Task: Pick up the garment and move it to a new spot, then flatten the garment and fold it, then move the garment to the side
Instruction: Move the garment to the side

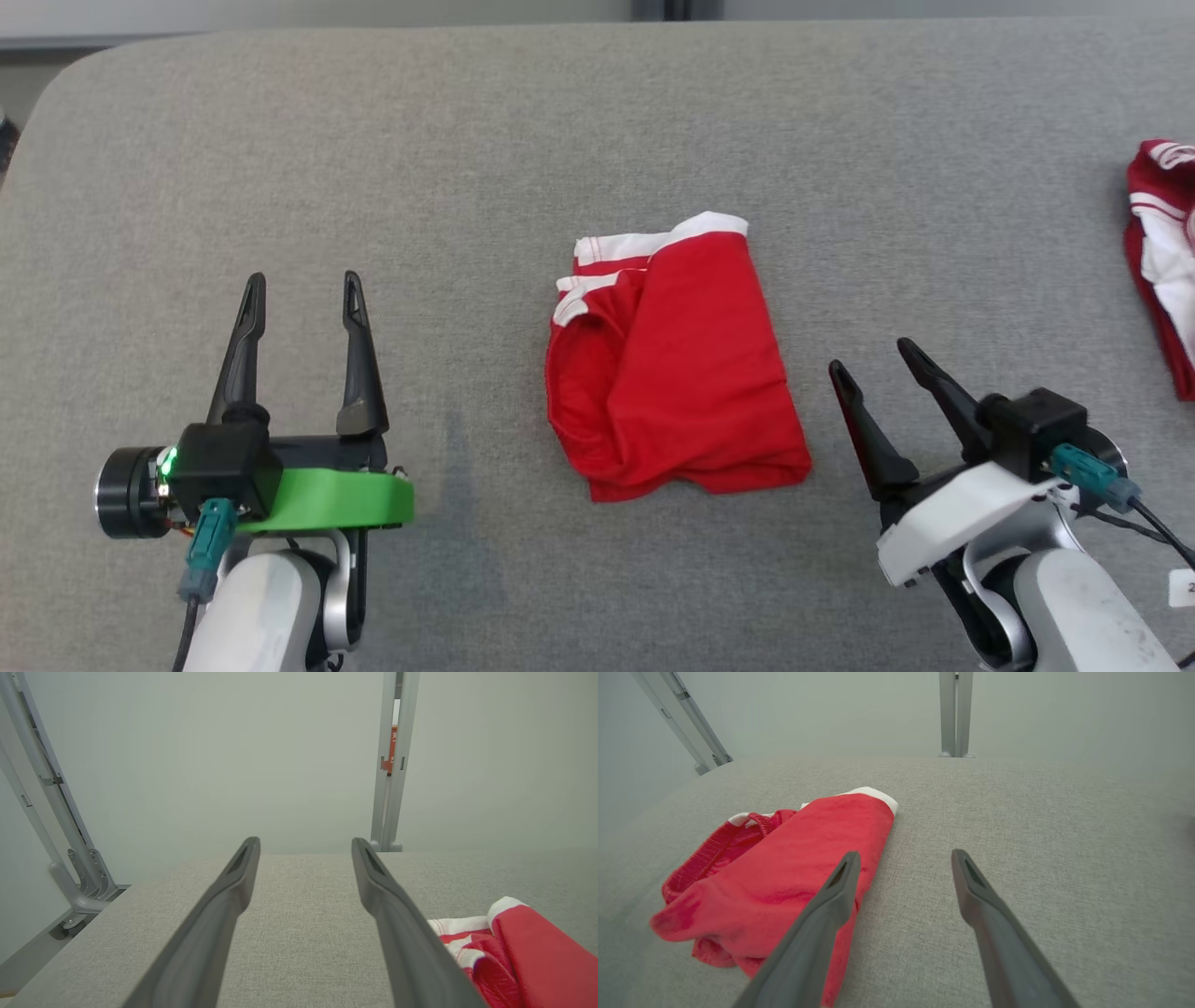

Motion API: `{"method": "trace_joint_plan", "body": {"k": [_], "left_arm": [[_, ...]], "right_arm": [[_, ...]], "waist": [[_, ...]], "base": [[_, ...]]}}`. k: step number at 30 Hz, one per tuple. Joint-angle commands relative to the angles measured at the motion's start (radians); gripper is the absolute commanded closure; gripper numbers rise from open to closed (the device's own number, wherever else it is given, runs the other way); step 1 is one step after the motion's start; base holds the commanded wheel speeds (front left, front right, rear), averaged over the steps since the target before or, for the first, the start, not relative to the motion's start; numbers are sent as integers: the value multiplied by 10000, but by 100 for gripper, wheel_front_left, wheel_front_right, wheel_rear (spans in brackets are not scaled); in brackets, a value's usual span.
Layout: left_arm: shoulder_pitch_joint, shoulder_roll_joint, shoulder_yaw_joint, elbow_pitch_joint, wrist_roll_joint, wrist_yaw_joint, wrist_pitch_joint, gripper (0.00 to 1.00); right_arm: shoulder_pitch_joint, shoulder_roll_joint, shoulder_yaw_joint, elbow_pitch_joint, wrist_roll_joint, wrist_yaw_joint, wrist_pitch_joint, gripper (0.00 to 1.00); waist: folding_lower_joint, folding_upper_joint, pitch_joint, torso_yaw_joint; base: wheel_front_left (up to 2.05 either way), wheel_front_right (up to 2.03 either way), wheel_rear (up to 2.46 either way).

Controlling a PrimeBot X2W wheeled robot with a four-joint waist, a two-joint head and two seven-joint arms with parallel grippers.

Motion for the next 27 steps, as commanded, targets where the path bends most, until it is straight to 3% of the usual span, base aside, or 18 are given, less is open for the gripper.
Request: {"method": "trace_joint_plan", "body": {"k": [1,10,11,13,14,20,27], "left_arm": [[-235,-64,54,54,47,-69,-57,0],[-397,-488,436,-14,290,-435,-125,0],[-346,-528,490,-36,346,-489,-126,0],[-259,-593,606,-55,417,-568,-127,0],[-222,-625,655,-62,442,-601,-127,0],[-50,-709,899,-87,764,-791,-123,0],[60,-438,1015,-357,1133,-936,-121,0]], "right_arm": [[-373,-60,154,320,93,-1,-93,0],[-1480,-25,872,2580,593,-1,-140,0],[-1551,-38,892,2732,651,-1,-112,17],[-1585,-30,957,2996,766,-1,-13,87],[-1598,-46,1011,3059,806,-1,-24,100],[-1615,-232,1215,3085,981,-9,-278,100],[-1676,-510,1316,2666,915,-9,-890,100]], "waist": [[0,0,970,980],[0,0,1114,1432],[0,0,1107,1447],[0,0,1087,1444],[0,0,1076,1436],[0,0,989,1088],[0,0,1040,-517]], "base": [[0,0,0],[0,0,0],[0,0,0],[0,0,0],[0,0,0],[0,0,0],[0,0,0]]}}
